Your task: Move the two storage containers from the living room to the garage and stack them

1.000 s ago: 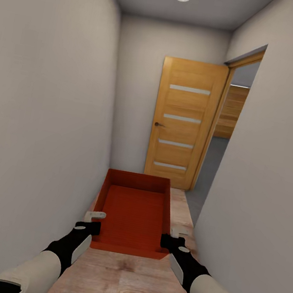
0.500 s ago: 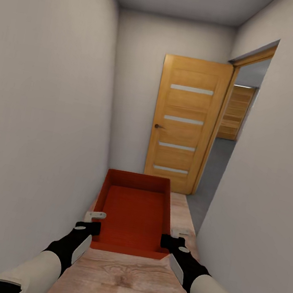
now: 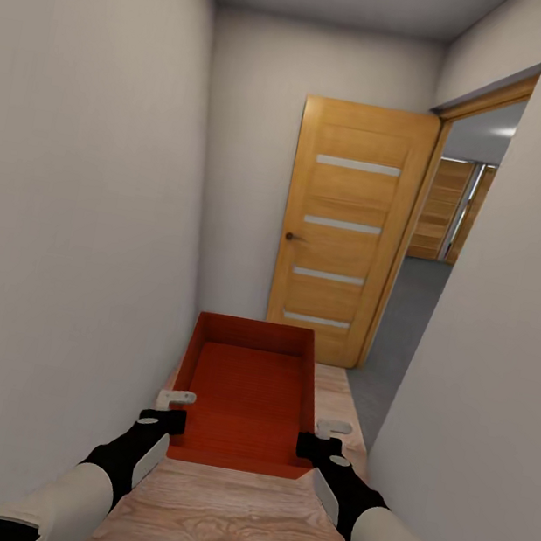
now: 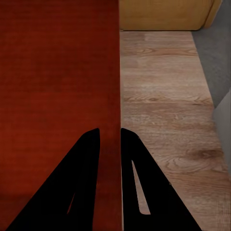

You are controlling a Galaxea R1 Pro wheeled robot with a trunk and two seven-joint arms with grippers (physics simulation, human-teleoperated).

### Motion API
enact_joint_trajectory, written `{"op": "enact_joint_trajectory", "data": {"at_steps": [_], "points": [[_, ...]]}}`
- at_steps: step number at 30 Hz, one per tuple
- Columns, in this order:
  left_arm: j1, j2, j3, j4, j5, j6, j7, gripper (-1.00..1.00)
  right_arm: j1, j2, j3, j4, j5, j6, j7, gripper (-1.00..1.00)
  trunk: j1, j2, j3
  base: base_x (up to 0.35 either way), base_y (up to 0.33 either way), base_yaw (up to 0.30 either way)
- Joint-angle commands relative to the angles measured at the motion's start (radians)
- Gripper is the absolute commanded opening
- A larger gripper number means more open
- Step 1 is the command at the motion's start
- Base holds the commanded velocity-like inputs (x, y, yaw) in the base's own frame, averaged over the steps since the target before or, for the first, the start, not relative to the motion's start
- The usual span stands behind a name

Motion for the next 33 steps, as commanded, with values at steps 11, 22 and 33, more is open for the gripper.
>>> {"op": "enact_joint_trajectory", "data": {"at_steps": [11,22,33], "points": [[0.000,0.037,0.019,-0.007,-0.017,0.007,0.030,-1.00,0.000,-0.005,-0.020,0.003,-0.009,-0.005,-0.008,-1.00,0.001,-0.001,0.000,0.322,0.000,0.000],[0.000,0.037,0.020,-0.005,-0.017,0.007,0.030,-1.00,0.000,-0.005,-0.020,0.003,-0.009,-0.005,-0.009,-1.00,0.001,-0.001,0.000,0.322,0.000,0.000],[0.000,0.037,0.019,-0.006,-0.017,0.007,0.030,-1.00,0.000,-0.005,-0.020,0.003,-0.009,-0.005,-0.009,-1.00,0.001,-0.001,0.000,0.322,0.000,0.000]]}}
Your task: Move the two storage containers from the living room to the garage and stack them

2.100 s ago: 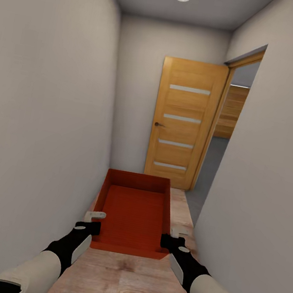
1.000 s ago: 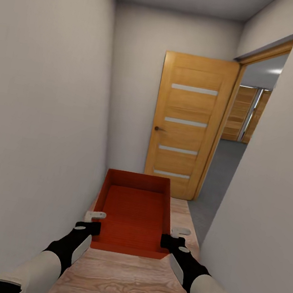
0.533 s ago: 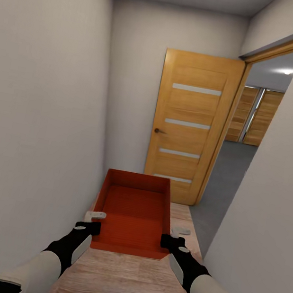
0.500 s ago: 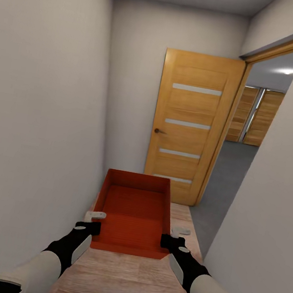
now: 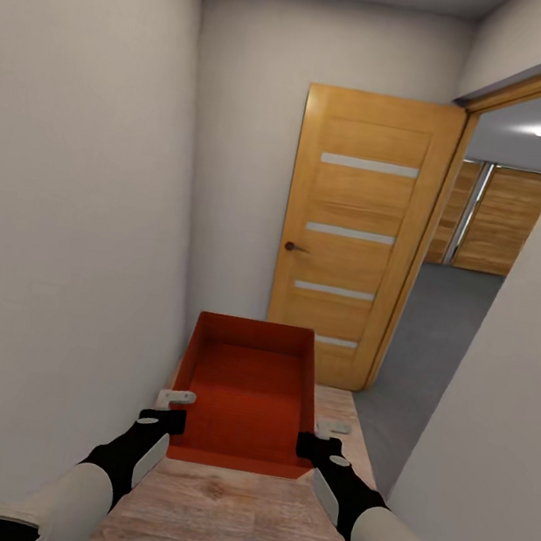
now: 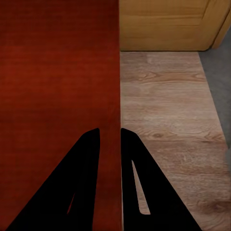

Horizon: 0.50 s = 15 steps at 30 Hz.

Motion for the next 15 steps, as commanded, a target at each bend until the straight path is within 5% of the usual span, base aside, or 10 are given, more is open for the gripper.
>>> {"op": "enact_joint_trajectory", "data": {"at_steps": [1,15], "points": [[0.000,0.036,0.020,-0.006,-0.017,0.007,0.031,-1.00,0.000,-0.006,-0.020,0.003,-0.009,-0.005,-0.008,-1.00,0.001,-0.001,0.000,0.322,0.000,0.000],[0.000,0.036,0.020,-0.009,-0.017,0.007,0.031,-1.00,0.000,-0.006,-0.020,0.003,-0.009,-0.007,-0.008,-1.00,0.001,-0.001,0.000,0.322,0.000,0.000]]}}
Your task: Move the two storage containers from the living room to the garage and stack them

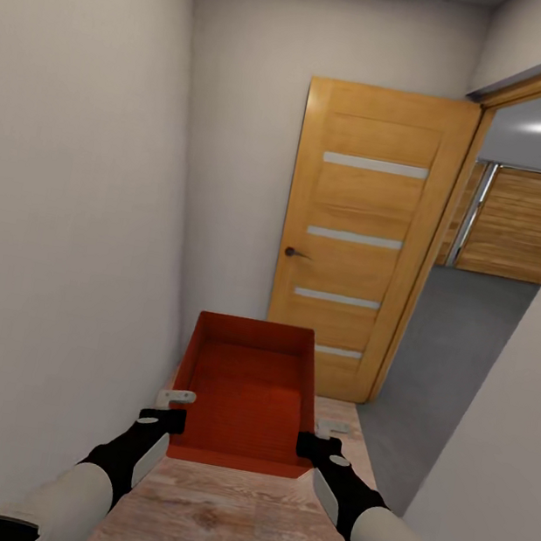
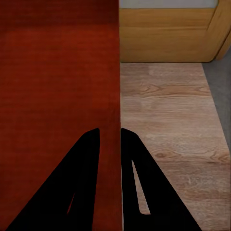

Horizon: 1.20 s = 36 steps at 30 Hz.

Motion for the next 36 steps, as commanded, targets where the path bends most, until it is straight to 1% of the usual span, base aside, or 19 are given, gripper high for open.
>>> {"op": "enact_joint_trajectory", "data": {"at_steps": [1,36], "points": [[-0.001,0.035,0.023,-0.006,-0.019,0.007,0.031,-1.00,0.000,-0.007,-0.018,0.003,-0.011,-0.004,-0.008,-1.00,0.001,-0.001,0.000,0.322,0.000,0.000],[-0.001,0.035,0.023,-0.008,-0.020,0.007,0.038,-1.00,0.000,-0.007,-0.018,0.003,-0.011,-0.004,-0.008,-1.00,0.001,-0.001,0.000,0.322,0.000,0.000]]}}
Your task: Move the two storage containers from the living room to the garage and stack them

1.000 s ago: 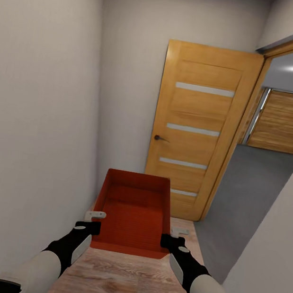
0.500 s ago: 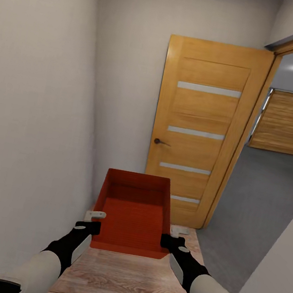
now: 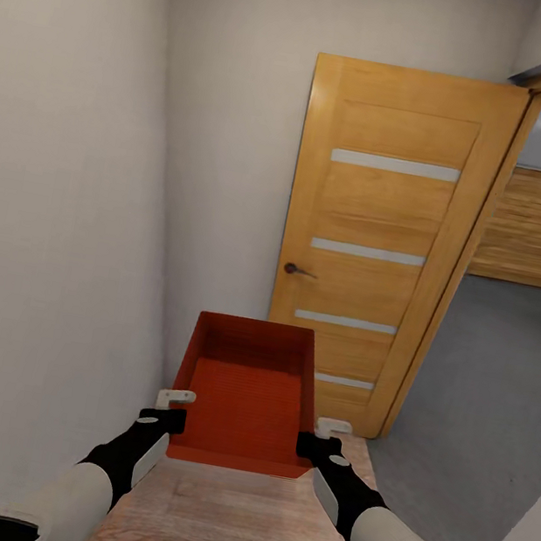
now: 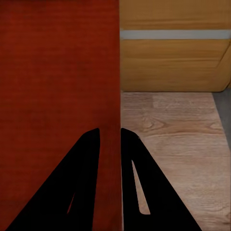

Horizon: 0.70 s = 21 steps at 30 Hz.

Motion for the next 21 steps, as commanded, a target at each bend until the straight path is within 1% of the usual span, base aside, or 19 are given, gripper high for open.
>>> {"op": "enact_joint_trajectory", "data": {"at_steps": [1,5,8,17,21], "points": [[-0.001,0.035,0.023,-0.006,-0.019,0.004,0.039,-1.00,0.000,-0.007,-0.017,0.003,-0.012,-0.004,-0.008,-1.00,0.001,-0.001,0.000,0.322,0.000,0.000],[-0.001,0.035,0.023,-0.006,-0.019,0.004,0.040,-1.00,0.000,-0.007,-0.017,0.003,-0.012,-0.005,-0.007,-1.00,0.001,-0.001,0.000,0.322,0.000,0.000],[-0.001,0.035,0.023,-0.007,-0.019,0.003,0.041,-1.00,0.000,-0.007,-0.017,0.003,-0.012,-0.006,-0.008,-1.00,0.001,-0.001,0.000,0.187,0.000,0.000],[-0.001,0.035,0.022,-0.009,-0.019,0.002,0.041,-1.00,0.000,-0.007,-0.017,0.003,-0.012,-0.004,-0.008,-1.00,0.001,-0.001,0.000,0.023,0.000,-0.002],[-0.001,0.035,0.022,-0.009,-0.019,0.002,0.042,-1.00,0.000,-0.007,-0.017,0.003,-0.012,0.000,-0.008,-1.00,0.001,-0.001,0.000,0.001,0.000,-0.143]]}}
